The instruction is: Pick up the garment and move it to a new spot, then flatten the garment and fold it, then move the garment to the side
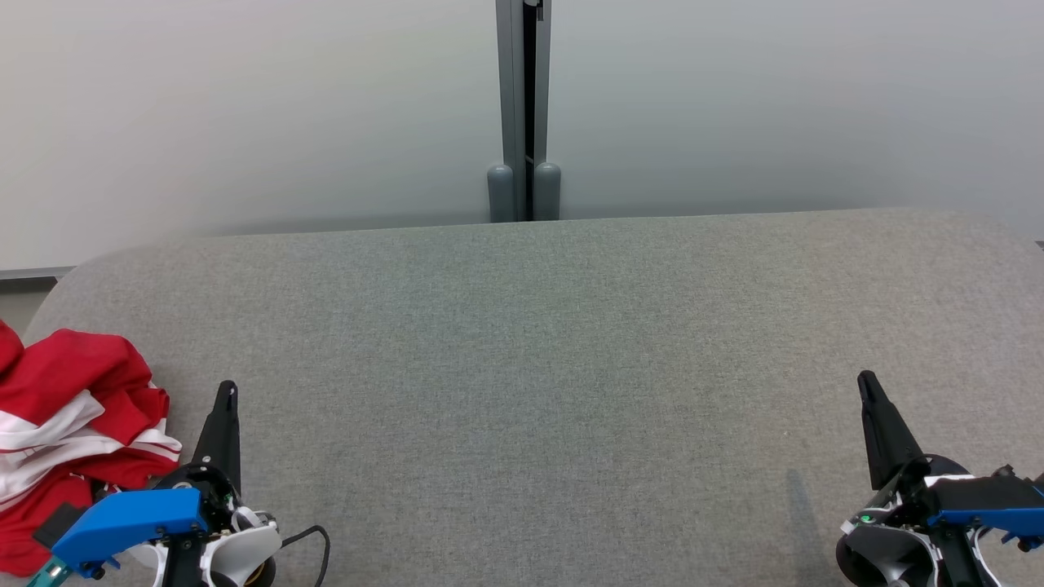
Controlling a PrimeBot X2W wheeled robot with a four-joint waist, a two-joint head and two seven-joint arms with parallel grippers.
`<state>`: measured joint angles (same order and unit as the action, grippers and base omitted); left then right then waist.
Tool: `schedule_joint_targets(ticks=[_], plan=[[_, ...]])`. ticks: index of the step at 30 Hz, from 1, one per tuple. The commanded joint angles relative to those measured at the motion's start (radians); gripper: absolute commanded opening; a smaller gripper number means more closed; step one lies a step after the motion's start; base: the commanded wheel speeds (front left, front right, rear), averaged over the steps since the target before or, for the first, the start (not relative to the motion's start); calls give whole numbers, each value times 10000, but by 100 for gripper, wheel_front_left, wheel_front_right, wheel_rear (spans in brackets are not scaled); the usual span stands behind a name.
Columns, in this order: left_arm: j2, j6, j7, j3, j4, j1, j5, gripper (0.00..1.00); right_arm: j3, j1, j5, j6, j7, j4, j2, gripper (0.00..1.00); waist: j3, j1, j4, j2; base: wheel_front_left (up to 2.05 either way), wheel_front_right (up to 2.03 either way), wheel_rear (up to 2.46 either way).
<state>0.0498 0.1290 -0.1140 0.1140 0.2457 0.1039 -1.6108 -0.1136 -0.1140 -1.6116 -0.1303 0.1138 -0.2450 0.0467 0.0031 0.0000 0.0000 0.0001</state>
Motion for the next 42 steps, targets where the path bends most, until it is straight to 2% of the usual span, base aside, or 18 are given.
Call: schedule_joint_targets(ticks=[1,23,24,35,42], plan=[[9,33,-36,2,-47,91,-43,0,-17,114,-32,-8,36,33,67,0,0,0,0,-1,0,0,0],[9,33,-36,2,-47,91,-43,0,-18,114,-32,-8,37,33,66,0,0,0,0,-1,0,0,0],[0,0,0,0,0,0,0,100,2,1,-2,0,-2,0,2,100,0,0,0,-1,0,0,0],[25,-2,290,-12,260,-115,148,100,245,-4,244,15,-361,-125,-54,100,15,0,3,-1,0,0,0],[280,0,700,-310,398,13,845,100,337,-122,1213,12,-700,-158,-36,100,39,0,-1,-1,0,0,0]])
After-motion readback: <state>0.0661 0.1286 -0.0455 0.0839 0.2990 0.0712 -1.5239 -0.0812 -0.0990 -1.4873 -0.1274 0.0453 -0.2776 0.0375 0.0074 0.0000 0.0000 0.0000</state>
